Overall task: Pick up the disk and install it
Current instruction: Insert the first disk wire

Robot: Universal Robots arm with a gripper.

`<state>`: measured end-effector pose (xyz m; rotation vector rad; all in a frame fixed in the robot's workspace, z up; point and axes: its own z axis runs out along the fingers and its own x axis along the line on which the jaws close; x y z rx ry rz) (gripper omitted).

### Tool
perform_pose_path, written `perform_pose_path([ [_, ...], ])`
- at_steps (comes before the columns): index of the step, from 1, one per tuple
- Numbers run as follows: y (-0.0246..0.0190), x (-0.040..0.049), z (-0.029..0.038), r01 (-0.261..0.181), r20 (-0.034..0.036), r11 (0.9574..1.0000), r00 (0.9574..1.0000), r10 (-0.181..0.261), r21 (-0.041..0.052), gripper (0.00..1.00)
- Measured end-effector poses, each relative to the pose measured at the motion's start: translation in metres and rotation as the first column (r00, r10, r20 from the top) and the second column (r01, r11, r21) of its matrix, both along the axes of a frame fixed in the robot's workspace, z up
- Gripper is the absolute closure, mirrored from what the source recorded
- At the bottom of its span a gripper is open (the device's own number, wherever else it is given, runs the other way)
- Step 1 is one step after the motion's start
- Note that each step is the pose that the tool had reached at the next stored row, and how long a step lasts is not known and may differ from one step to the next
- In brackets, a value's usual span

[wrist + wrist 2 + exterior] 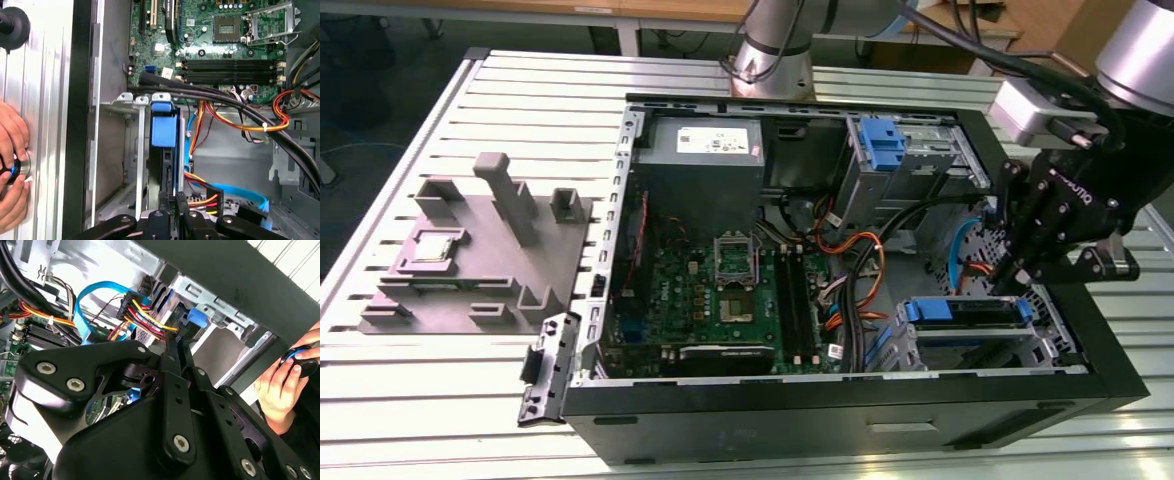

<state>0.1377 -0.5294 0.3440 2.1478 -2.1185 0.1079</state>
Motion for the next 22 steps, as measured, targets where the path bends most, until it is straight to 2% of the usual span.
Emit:
perform_pose_path([
  [4,-0.0003,-0.0027,-0.002,0.006,0.0072,1.0,1.0,-0.006,0.0002,0.83],
  [6,-0.0009,-0.0029,-0.0028,0.009,0.0081,1.0,0.9999,-0.01,0.0008,0.83],
  [9,-0.0043,-0.0032,-0.0045,0.012,0.0089,0.9999,0.9999,-0.012,0.0025,0.83],
  [12,-0.0049,-0.0049,-0.0058,0.013,0.012,0.9999,0.9998,-0.013,0.0025,0.83],
  [22,-0.005,-0.0054,-0.0091,0.02,0.0121,0.9998,0.9997,-0.02,0.0027,0.83],
])
